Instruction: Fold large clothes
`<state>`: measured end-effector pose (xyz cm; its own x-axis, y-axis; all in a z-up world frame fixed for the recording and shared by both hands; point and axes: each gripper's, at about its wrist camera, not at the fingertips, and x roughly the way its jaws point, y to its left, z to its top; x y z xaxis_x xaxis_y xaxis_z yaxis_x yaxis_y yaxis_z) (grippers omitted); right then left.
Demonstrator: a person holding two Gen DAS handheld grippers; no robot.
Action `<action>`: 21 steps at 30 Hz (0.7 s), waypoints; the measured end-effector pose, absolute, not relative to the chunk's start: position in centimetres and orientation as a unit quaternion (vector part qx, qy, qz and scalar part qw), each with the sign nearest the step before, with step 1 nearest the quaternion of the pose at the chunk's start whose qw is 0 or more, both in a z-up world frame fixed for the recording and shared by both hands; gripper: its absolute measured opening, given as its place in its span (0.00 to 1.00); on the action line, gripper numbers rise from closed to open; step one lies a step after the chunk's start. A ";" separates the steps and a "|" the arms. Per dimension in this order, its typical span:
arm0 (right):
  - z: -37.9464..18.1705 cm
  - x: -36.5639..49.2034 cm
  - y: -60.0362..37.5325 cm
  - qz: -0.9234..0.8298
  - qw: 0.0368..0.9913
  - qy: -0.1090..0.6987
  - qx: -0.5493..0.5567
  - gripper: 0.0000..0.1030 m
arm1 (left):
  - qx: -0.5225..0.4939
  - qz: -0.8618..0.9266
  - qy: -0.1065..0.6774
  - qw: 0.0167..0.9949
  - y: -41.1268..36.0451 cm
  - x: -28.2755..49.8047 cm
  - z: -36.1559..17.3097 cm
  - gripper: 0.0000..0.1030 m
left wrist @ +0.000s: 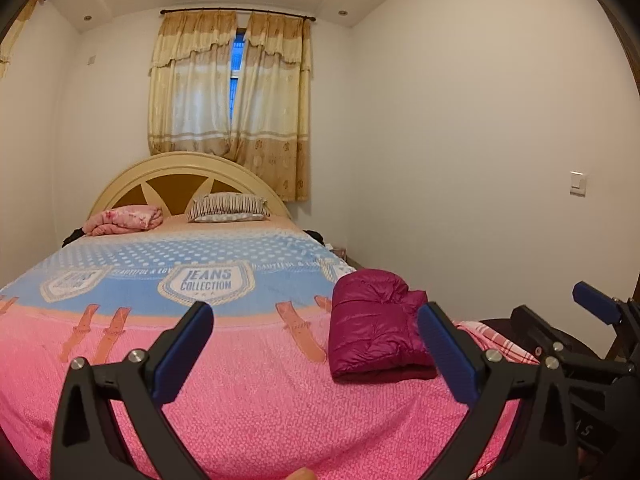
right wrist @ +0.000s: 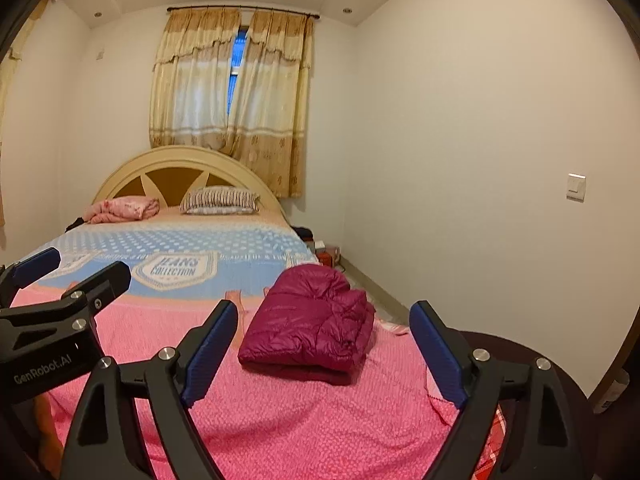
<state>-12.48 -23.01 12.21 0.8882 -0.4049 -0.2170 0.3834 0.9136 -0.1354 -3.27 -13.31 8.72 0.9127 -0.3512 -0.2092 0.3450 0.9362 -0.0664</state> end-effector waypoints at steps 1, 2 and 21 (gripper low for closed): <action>12.3 -12.5 -23.0 -0.204 0.971 0.118 -0.045 0.86 | -0.013 -0.179 0.111 0.977 -13.4 -3.2 8.6 1.00; 12.4 -12.6 -23.0 -0.205 0.971 0.115 -0.046 0.86 | -0.013 -0.181 0.114 0.977 -13.5 -3.1 8.6 1.00; 11.8 -12.5 -23.3 -0.203 0.973 0.110 -0.030 0.88 | -0.013 -0.176 0.118 0.977 -13.5 -2.9 8.4 1.00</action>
<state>-12.52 -23.30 11.81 0.8934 -0.4011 -0.2023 0.3879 0.9159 -0.1032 -2.91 -13.49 8.37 0.9099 -0.3479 -0.2258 0.3416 0.9374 -0.0676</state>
